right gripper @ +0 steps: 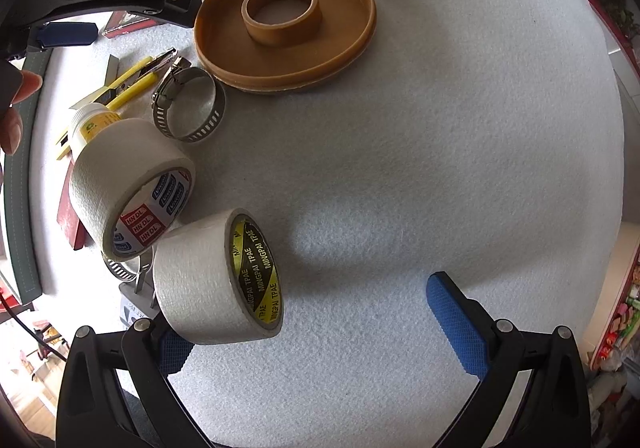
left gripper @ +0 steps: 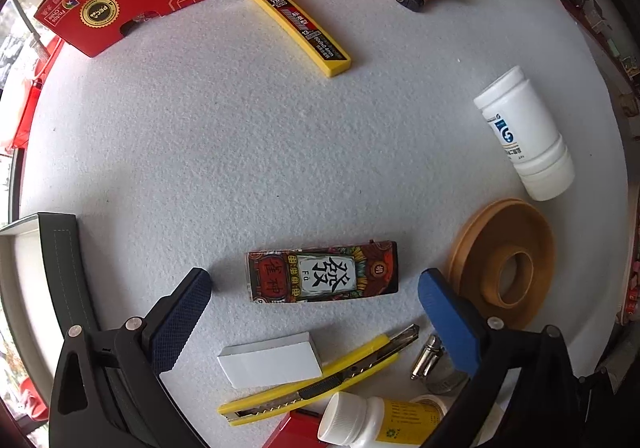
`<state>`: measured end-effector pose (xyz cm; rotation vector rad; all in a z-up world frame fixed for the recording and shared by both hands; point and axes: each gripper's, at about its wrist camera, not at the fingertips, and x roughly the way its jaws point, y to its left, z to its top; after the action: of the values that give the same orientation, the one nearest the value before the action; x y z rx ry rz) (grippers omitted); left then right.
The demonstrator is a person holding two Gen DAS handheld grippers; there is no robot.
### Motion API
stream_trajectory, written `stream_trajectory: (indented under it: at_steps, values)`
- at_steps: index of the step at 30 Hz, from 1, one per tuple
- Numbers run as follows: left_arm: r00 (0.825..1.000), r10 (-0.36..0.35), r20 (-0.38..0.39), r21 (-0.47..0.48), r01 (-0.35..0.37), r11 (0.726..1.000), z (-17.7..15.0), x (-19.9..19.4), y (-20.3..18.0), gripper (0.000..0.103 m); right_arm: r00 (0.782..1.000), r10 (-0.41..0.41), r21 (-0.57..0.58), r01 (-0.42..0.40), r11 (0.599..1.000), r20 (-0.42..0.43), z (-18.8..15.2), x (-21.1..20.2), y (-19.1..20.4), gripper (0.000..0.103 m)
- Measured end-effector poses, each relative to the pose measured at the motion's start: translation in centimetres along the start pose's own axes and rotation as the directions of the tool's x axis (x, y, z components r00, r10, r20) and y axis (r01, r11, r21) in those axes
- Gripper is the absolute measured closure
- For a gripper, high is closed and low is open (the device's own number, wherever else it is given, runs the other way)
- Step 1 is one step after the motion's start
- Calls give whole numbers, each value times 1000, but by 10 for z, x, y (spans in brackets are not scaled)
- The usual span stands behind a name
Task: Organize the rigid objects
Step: 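Grasp the white tape roll with the right gripper while the left grasps the printed card box, then lift and carry the tape roll and card box over the white tray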
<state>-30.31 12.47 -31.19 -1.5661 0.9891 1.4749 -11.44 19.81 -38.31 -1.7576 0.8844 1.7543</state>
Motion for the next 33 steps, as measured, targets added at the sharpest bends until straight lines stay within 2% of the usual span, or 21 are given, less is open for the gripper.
stream_trajectory:
  at_steps: [3,6,9,12,13,14,16,18,24,28,29,31,33]
  values:
    - [1000,9,-3,-5,-9,1000,-16,7,9,0,1000,0,2,0,1000,-3,0,-1,-1,0]
    - [998,10,-60,-26,-12,1000,2,23,17,0,1000,-2,0,2,1000,-15,3,0,-1,0]
    - [997,7,-75,-24,-9,1000,6,29,14,4,1000,-5,12,5,1000,-20,4,-1,1,8]
    - [999,5,-39,38,-3,999,20,30,2,25,1000,-7,-4,7,1000,0,4,-10,5,34]
    - [999,-2,-35,55,4,998,23,33,-3,31,1000,-9,-13,9,1000,7,4,-13,7,49]
    - [999,0,-51,62,3,998,24,37,-5,32,1000,-8,-19,9,1000,13,5,-15,9,68]
    - [998,3,-55,60,0,998,31,47,-7,32,1000,-7,-15,7,1000,5,6,-16,10,82]
    - [999,5,-50,48,-2,999,26,47,-8,32,1000,3,9,-3,1000,-7,7,-16,8,88]
    - [1000,-23,6,30,23,999,10,29,-2,32,997,73,106,-73,992,5,-4,-24,-10,90]
    - [998,-51,34,15,50,999,-1,31,9,31,992,122,158,-125,980,29,-18,-32,-26,90]
    - [998,-51,39,18,50,999,-14,34,11,32,989,148,162,-151,975,26,-21,-31,-28,90]
    - [998,-48,42,32,47,998,-22,38,9,31,985,166,161,-170,972,43,-23,-32,-30,88]
    - [998,-54,37,22,53,998,-27,44,10,31,993,108,116,-113,987,48,-21,-34,-22,50]
